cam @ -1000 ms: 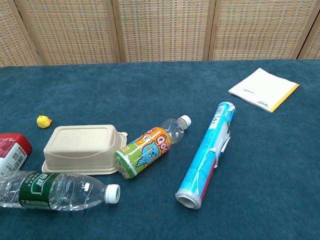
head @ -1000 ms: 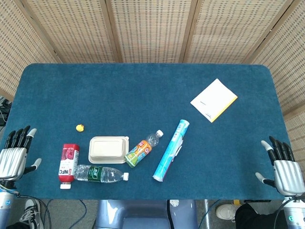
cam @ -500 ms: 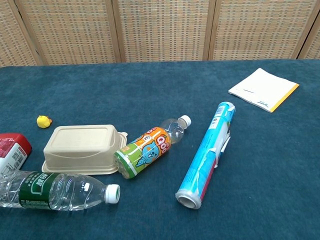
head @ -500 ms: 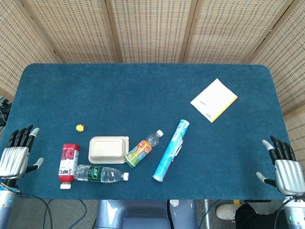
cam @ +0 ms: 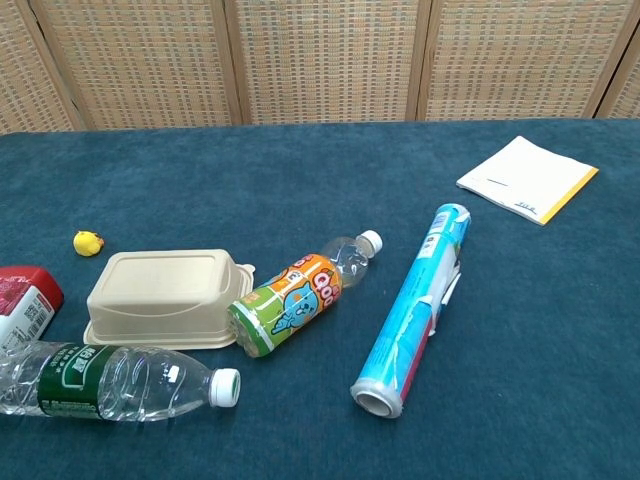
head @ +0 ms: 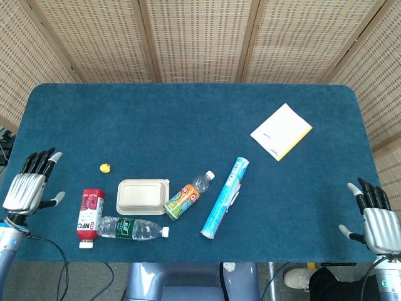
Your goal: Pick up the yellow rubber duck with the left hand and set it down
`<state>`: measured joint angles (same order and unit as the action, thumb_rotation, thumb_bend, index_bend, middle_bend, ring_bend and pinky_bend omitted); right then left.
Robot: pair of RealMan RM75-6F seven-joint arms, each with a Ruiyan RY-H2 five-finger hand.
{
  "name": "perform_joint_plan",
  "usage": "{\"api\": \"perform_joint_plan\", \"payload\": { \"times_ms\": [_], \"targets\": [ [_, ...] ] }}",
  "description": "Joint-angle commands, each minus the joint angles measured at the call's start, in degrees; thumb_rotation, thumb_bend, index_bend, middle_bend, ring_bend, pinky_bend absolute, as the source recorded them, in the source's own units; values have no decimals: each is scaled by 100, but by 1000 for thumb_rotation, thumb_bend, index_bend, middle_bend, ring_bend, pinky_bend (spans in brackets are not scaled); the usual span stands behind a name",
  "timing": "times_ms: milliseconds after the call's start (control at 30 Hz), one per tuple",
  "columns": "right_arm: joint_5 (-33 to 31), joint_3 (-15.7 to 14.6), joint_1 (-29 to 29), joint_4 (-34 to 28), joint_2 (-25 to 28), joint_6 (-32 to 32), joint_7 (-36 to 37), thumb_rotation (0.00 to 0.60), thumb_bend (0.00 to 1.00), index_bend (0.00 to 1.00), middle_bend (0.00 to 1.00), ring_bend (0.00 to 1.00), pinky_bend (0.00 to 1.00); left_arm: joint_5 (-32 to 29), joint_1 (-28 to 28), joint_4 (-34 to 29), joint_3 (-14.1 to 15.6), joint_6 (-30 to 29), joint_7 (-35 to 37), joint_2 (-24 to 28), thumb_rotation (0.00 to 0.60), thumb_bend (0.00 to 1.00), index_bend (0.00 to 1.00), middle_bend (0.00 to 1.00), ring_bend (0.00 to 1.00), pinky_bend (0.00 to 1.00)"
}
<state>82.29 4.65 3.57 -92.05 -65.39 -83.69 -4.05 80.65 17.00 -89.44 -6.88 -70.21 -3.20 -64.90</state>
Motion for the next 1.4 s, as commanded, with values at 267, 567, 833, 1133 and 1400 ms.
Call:
{"api": "perform_joint_plan", "payload": {
  "times_ms": [267,567,833,1133,1400],
  "targets": [
    [-116,27,55,98,-94,113,-112,600,0,105,0,0,0,-304,934,841,-242,1322,431,-127,600,275,210,0,0,0],
    [-181,41,77,158,-155,151,-188,600,0,105,0,0,0,-662,1506,1552,-310,2126,298,-487,600,279,272,0,0,0],
    [-224,47,89,183,-204,167,-268,600,0,106,0,0,0,-772,1909,2379,-177,2683,60,-1045,600,280,272,0,0,0],
    [-278,63,91,206,-228,172,-304,600,0,105,0,0,0,-678,2092,2918,-32,2817,129,-1514,600,278,272,0,0,0],
    [-308,68,92,213,-224,190,-283,600,0,105,0,0,0,-606,2196,3227,81,2893,173,-1820,600,279,295,0,0,0]
  ]
}}
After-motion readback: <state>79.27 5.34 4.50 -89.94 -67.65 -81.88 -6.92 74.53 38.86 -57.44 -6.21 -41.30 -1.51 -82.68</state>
